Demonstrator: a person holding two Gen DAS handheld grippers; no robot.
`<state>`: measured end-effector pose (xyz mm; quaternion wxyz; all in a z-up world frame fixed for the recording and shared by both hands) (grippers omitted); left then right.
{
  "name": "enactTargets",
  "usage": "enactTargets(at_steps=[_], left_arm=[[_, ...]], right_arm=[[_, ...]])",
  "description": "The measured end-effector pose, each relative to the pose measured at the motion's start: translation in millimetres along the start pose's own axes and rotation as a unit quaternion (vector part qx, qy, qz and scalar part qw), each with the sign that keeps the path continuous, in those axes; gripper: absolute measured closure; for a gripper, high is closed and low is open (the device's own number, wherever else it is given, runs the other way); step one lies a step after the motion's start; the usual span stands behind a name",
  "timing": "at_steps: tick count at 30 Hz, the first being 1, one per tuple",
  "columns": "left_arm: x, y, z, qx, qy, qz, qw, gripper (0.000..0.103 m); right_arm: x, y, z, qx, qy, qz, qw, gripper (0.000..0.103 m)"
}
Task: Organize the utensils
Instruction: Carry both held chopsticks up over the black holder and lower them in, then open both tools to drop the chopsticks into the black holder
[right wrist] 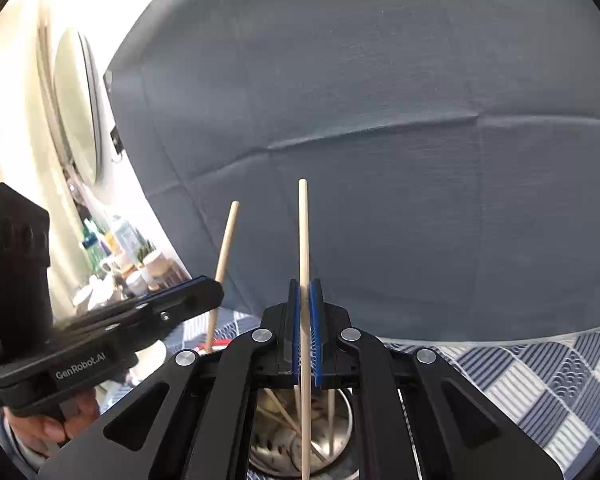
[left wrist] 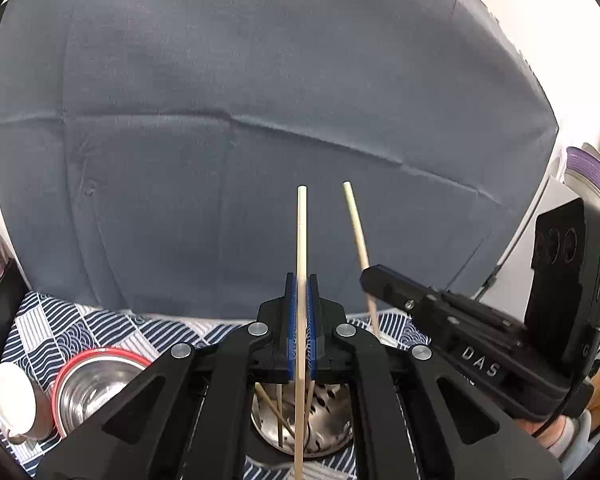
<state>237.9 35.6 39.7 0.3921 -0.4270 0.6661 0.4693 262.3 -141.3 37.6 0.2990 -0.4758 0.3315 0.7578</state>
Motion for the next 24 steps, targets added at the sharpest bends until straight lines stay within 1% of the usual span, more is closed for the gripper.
enactTargets(at_steps=[3,6,11,14,18,24], left_arm=[[-0.1,-7.3,0.7,0.003,0.005,-0.009,0.9999,0.098],[1.9,-11.3,1.4,0.004,0.008,-0.026,0.9996,0.098],[15.2,-20.2,-0.3,-0.001,-0.009,-0.039,0.9992,0.098],[28.1,-21.5,1.2,-0.004,-0.014,-0.042,0.999,0.098],[38.9,-21.3,9.0,-0.006,-0.001,-0.034,0.9994,0.098],[51.8,-14.8,15.2,-0.006,0.005,-0.024,0.9997,0.098]], right_arm=[[2.2,-5.8,-1.0,-0.01,-0.013,-0.013,1.0,0.098],[5.4,-11.4,-2.3,-0.011,-0.017,-0.024,1.0,0.098],[23.0,-16.1,-8.9,0.013,-0.028,-0.054,0.998,0.098],[36.6,-19.1,-12.6,0.017,-0.033,-0.048,0.998,0.098],[51.9,-20.7,-13.3,0.022,-0.033,-0.037,0.999,0.098],[66.7,-16.4,-4.7,0.023,-0.014,-0.022,0.999,0.098]])
Point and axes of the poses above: each gripper's, at about its wrist camera, not at the fingertips, and y roughly against the way its jaws point, z to its left, x to its underside, the point moved 1 cm from there along -y, roughly the way its jaws point, and after that the axes turned 14 degrees about -z, right-handed, at the moved point
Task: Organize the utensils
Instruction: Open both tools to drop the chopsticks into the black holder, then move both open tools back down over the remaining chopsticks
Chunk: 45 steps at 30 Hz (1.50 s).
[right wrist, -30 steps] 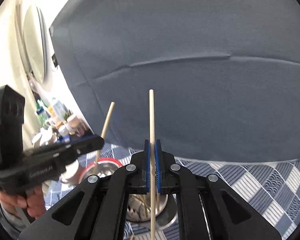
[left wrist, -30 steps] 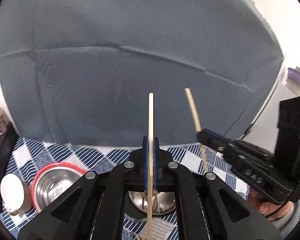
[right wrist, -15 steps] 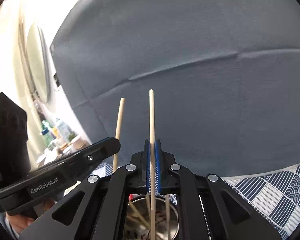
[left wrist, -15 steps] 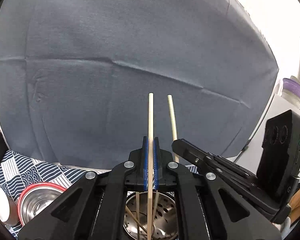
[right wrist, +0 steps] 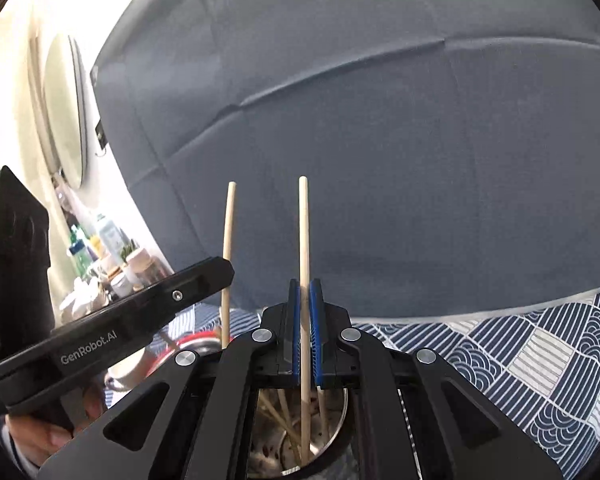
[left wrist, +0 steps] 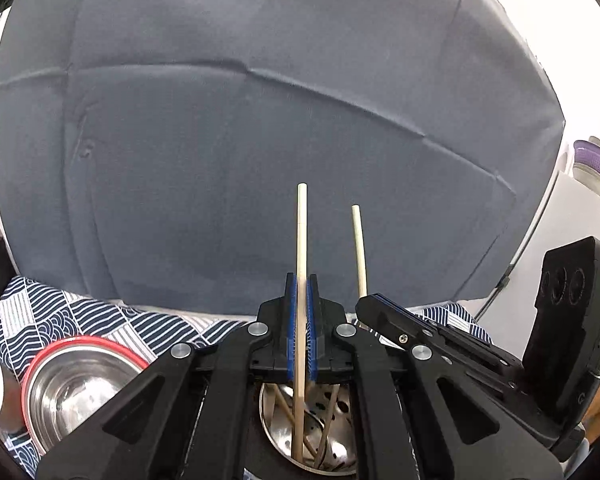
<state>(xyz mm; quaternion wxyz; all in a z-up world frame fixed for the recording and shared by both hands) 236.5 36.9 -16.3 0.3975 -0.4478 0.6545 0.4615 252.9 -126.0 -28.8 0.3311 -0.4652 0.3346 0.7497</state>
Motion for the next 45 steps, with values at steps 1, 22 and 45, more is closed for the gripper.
enactTargets(at_steps=[1,22,45], left_arm=[[2.5,1.0,0.0,-0.001,0.0,0.003,1.0,0.098],[24.9,42.4,-5.3,-0.02,-0.013,0.06,0.9979,0.096],[39.2,84.4,19.6,-0.097,-0.01,0.098,0.9905,0.006]], right_arm=[[2.0,1.7,1.7,0.001,0.004,0.002,1.0,0.098],[34.2,56.0,17.8,0.043,0.098,0.045,0.993,0.098],[15.0,108.9,-8.2,0.113,0.09,0.047,0.988,0.017]])
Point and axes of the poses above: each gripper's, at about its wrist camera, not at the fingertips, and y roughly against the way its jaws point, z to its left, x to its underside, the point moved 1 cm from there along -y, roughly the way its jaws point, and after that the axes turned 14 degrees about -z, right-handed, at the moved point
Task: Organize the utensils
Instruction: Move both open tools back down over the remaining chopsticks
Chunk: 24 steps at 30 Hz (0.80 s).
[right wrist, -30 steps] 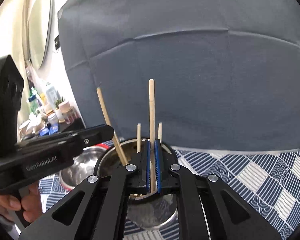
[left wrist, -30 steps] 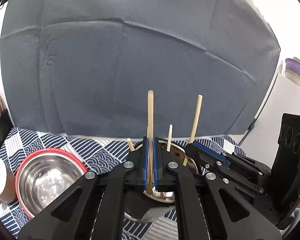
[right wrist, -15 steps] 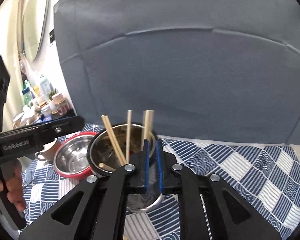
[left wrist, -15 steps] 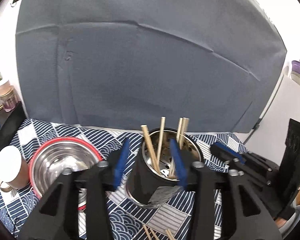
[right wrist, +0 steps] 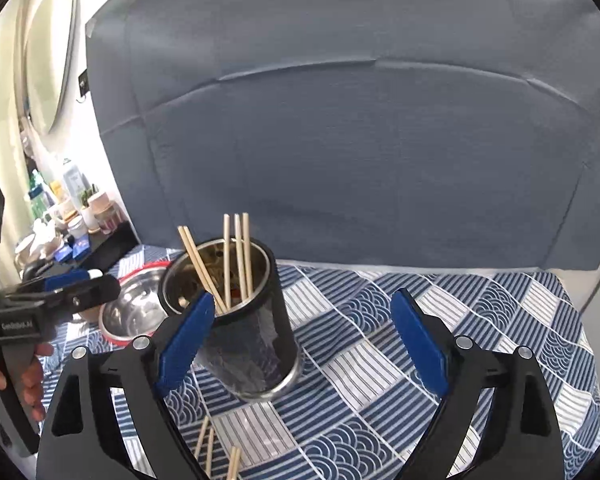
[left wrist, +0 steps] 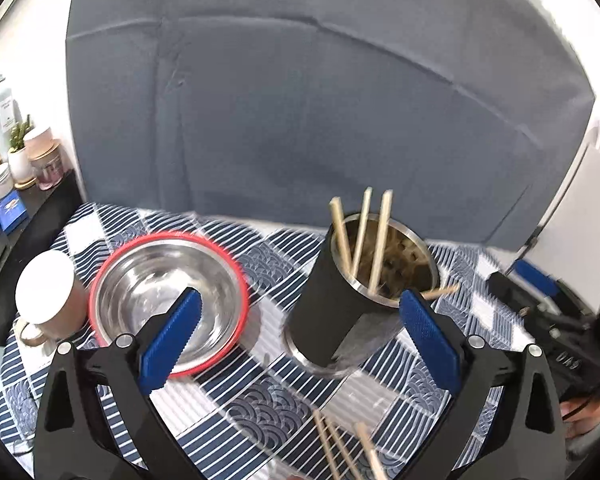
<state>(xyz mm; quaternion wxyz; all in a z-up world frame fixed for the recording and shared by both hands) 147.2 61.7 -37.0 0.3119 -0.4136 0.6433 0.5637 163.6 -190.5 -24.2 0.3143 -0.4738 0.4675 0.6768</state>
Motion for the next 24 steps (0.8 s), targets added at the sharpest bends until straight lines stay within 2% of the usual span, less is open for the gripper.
enactTargets(at_steps=[3,9,24], left_arm=[[9.8,0.4,-1.5,-0.012,-0.024,0.013,0.9996,0.006],[29.2,1.8,1.9,-0.015,-0.035,0.037,0.9986,0.006],[94.7,0.1,17.4,-0.019,-0.046,0.129,0.9904,0.006]], right_arm=[[5.5,0.9,-2.4,0.008,0.004,0.01,1.0,0.016],[24.7,0.6,-4.4,0.012,0.004,0.038,0.999,0.016],[118.6,5.5,17.9,-0.008,0.027,0.153,0.988,0.016]])
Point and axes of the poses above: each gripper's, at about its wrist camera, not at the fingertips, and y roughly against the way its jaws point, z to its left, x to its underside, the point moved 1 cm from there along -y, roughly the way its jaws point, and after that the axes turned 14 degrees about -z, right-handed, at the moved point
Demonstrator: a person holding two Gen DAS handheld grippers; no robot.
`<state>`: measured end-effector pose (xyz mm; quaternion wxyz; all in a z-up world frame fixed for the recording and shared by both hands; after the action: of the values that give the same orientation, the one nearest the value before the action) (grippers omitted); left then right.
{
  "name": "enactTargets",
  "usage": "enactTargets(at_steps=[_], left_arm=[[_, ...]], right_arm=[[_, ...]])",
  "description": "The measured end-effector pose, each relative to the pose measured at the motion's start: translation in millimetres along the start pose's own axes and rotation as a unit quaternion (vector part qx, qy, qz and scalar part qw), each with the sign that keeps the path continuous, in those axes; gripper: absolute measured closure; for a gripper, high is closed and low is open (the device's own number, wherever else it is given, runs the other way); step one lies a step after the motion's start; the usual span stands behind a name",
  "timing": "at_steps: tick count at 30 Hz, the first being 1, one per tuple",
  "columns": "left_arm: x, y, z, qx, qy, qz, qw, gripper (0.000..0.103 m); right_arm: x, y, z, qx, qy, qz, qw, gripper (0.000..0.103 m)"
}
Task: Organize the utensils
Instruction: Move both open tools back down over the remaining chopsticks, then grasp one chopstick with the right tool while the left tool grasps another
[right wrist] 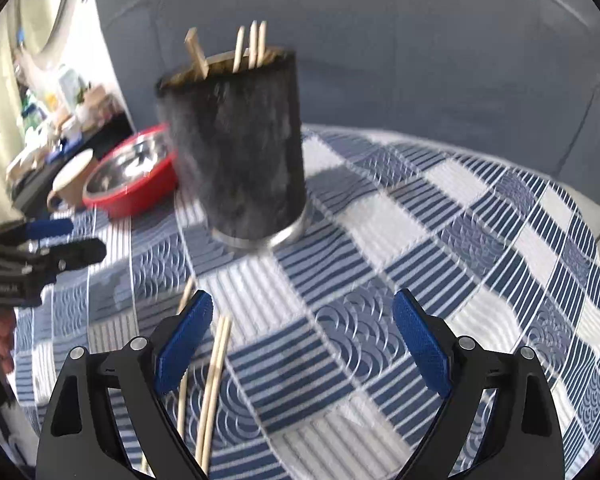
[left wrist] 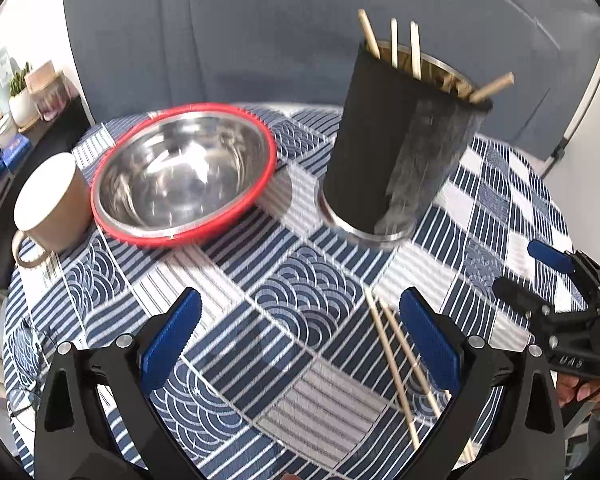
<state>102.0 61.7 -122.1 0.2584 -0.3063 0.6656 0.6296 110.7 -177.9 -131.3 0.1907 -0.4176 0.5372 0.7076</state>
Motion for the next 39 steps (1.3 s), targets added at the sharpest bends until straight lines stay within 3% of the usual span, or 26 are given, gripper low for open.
enactTargets(at_steps=[8,18,39], left_arm=[[26.5,-12.6,-5.4,0.01,-0.008,0.041,0.9991,0.006],[54.7,-26.3,-23.8,0.022,-0.04,0.076,0.9961,0.006],[65.8,-42.0,-44.9,0.007,-0.076,0.107,0.9913,0.006]], right_arm=[[41.8,8.0,12.5,-0.007,0.019,0.048,0.999,0.016],[70.2,15.5,21.5,-0.01,0.038,0.08,0.996,0.016],[77.7,4.3,25.0,0.005,0.051,0.102,0.993,0.015]])
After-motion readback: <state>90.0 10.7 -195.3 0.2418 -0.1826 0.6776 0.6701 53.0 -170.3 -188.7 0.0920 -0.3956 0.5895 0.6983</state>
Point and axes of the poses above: each gripper's, at about its wrist camera, not at the fingertips, and y roughly against the way its jaws point, z to its left, x to its underside, the point moved 1 cm from there along -y, roughly the way its jaws point, and after that the axes turned 14 degrees about -z, right-handed, at the moved point
